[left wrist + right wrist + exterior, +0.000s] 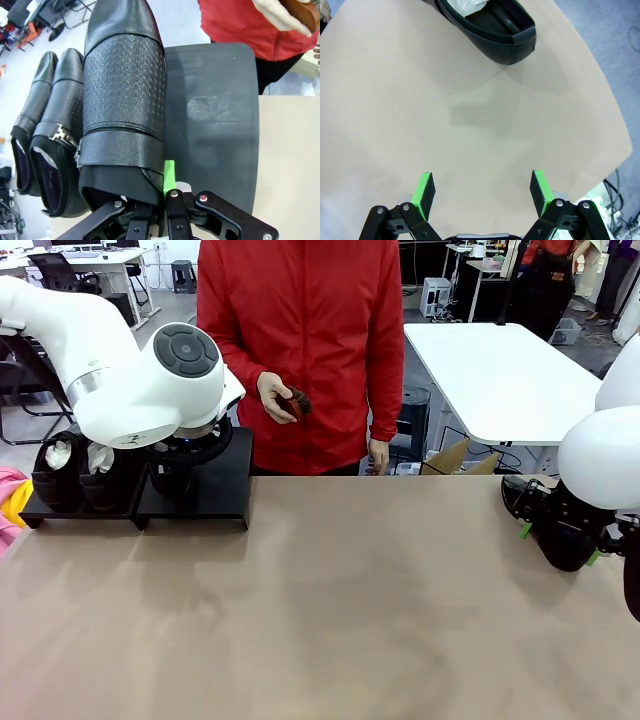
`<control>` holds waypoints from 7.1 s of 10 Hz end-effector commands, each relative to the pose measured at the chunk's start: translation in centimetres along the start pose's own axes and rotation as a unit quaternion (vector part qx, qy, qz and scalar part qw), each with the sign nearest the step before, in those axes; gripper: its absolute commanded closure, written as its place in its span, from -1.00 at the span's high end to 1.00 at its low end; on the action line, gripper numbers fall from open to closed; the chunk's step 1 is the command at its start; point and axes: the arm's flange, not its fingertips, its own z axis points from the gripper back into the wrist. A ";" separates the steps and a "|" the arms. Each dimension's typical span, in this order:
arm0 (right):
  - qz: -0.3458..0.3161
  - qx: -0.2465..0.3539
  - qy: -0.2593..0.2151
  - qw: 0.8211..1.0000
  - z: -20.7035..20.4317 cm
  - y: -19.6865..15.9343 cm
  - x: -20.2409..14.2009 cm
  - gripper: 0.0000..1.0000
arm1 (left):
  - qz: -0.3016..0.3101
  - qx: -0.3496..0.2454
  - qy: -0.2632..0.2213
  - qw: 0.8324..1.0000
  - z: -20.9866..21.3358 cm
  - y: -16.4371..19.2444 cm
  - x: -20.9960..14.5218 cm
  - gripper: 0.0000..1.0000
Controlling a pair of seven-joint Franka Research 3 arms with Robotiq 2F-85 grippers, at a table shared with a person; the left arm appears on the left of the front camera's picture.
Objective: Organize the shoes by placing them on the stand.
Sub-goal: Place the Shoe from the middle of the table onto the Shoes Stand, then pick up one Shoe and place it in the middle of the table.
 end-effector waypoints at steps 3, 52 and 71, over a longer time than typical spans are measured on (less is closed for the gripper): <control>0.006 0.001 -0.003 1.000 0.1 -0.2 0.1 1.00 | -0.020 0.021 -0.007 1.000 -1.1 1.2 0.8 -1.00; 0.166 0.005 -0.059 0.984 -5.8 6.5 13.4 1.00 | -0.090 -0.258 0.029 0.961 9.8 -5.8 -7.6 0.14; 0.307 -0.002 -0.003 0.952 -9.0 3.1 14.6 -1.00 | -0.090 -0.258 0.029 0.961 9.8 -5.8 -7.6 0.14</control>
